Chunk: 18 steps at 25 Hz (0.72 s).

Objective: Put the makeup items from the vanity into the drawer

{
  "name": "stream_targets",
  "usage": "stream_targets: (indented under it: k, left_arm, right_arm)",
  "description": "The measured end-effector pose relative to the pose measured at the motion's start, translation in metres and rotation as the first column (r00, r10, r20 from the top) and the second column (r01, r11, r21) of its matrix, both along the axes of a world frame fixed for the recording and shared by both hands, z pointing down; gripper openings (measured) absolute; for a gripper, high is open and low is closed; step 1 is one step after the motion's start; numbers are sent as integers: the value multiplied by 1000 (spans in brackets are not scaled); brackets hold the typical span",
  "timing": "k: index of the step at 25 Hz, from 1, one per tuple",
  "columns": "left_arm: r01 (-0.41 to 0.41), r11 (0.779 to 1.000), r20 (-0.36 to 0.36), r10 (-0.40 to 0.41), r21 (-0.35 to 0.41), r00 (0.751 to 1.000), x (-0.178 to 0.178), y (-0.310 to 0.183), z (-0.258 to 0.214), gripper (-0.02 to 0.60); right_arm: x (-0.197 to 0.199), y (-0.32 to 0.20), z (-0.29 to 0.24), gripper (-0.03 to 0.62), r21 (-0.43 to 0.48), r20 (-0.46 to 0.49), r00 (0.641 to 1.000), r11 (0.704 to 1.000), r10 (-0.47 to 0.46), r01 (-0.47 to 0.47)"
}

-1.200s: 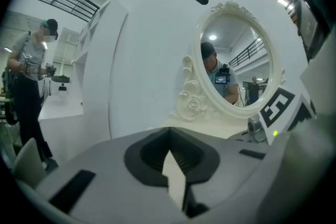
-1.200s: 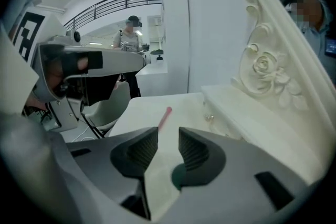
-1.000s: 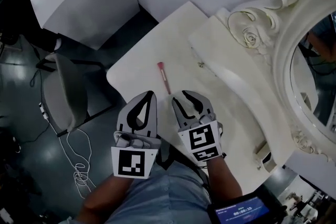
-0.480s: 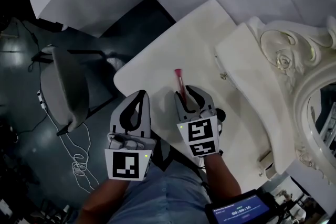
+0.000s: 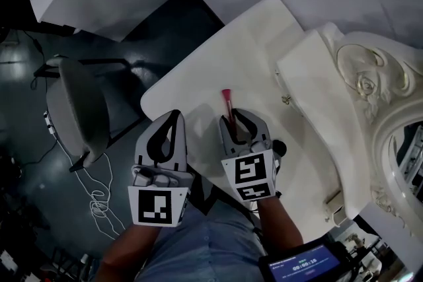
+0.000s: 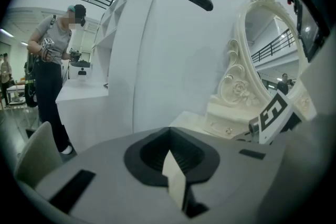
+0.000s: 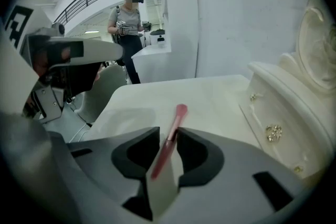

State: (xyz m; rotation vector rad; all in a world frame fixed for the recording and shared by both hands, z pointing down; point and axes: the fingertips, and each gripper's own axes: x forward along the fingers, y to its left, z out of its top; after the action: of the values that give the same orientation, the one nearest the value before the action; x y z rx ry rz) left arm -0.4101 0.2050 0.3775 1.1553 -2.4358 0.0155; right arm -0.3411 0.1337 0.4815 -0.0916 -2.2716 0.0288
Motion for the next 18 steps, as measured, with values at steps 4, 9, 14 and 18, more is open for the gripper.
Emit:
stream_targets:
  k: [4,9,14,18]
  left_arm:
    - [-17,1000,20,17,1,1000,2,-4,-3,0]
    - [-52,999,66,52,-7,996,6,-8,-9,0]
    - [-55,998,40,54,16,998,20,-20,-19,0]
    - [-160,987,146,157,10,977,33,-39,-33,0]
  right_arm:
    - [1,5,1,43,-37,0,1000,999,2,-2]
    - [5,2,-7,40,-54,17,1000,998,20,-19]
    - [16,-8,-28,40,-58,62,997,997,54,-50]
    - [29,-22,-48,40,-50,110,989,994,100,-95]
